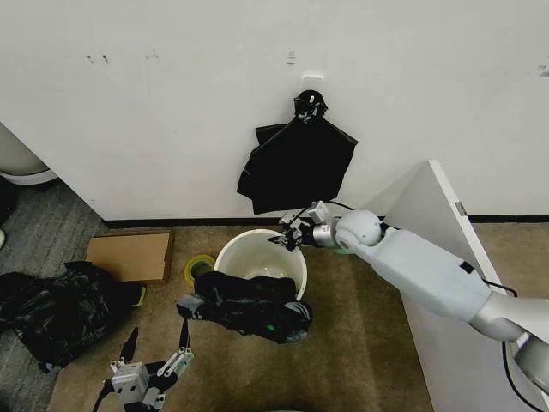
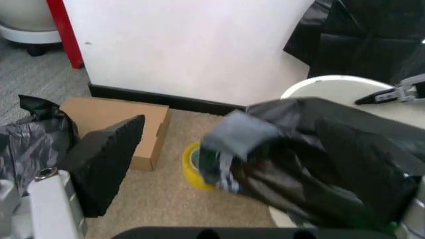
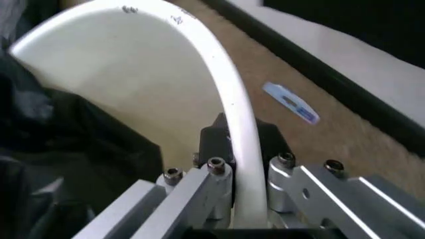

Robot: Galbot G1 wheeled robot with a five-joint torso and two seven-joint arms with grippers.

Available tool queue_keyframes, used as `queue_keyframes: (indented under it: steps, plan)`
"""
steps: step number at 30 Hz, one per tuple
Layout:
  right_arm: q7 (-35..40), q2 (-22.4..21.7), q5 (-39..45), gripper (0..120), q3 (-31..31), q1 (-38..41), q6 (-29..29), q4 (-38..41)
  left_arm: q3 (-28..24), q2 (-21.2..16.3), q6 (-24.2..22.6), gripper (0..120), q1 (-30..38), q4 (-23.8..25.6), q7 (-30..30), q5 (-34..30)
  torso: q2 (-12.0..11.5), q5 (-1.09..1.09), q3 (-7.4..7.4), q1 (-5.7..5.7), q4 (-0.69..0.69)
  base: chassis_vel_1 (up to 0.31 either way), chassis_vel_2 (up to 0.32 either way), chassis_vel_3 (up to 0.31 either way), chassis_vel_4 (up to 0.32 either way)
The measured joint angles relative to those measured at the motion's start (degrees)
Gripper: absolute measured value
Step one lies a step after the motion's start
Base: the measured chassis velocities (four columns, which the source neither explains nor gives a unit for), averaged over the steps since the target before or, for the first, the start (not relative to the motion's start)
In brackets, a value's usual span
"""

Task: Place the garbage bag over the trash bin.

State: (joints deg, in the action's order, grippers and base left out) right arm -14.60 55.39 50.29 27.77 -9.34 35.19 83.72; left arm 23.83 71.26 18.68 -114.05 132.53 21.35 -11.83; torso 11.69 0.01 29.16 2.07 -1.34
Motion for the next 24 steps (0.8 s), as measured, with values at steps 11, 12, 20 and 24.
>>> queue_keyframes:
  steps: [11, 12, 20, 24]
  plan:
    - [15.9, -3.5, 7.5, 2, -12.5, -10.4, 6.2, 9.2, 0.2, -0.6, -1.3, 100, 0.5, 1.0, 0.0, -0.4, 0.0, 0.01, 0.0, 0.0, 0.02, 0.0, 0.0, 0.0, 0.0]
    - [17.1, -3.7, 7.8, 2, -13.3, -11.5, 6.4, 10.0, 0.2, -0.6, -1.4, 100, 0.6, 1.1, 0.0, -0.5, 0.0, 0.02, 0.01, 0.0, 0.02, 0.0, 0.0, 0.0, 0.0]
    - [38.8, -2.1, 17.0, 2, -24.8, -24.6, 5.9, 19.9, 0.2, -1.1, -3.0, 100, 1.6, 2.1, -0.1, -1.2, 0.0, -0.01, 0.0, 0.0, 0.02, 0.0, 0.0, 0.0, 0.0]
    - [44.0, 0.1, 18.6, 2, -28.9, -28.4, 4.1, 23.3, 0.2, -1.4, -3.6, 100, 2.0, 2.4, -0.1, -1.2, 0.0, -0.03, 0.0, 0.0, 0.02, 0.0, 0.0, 0.0, 0.0]
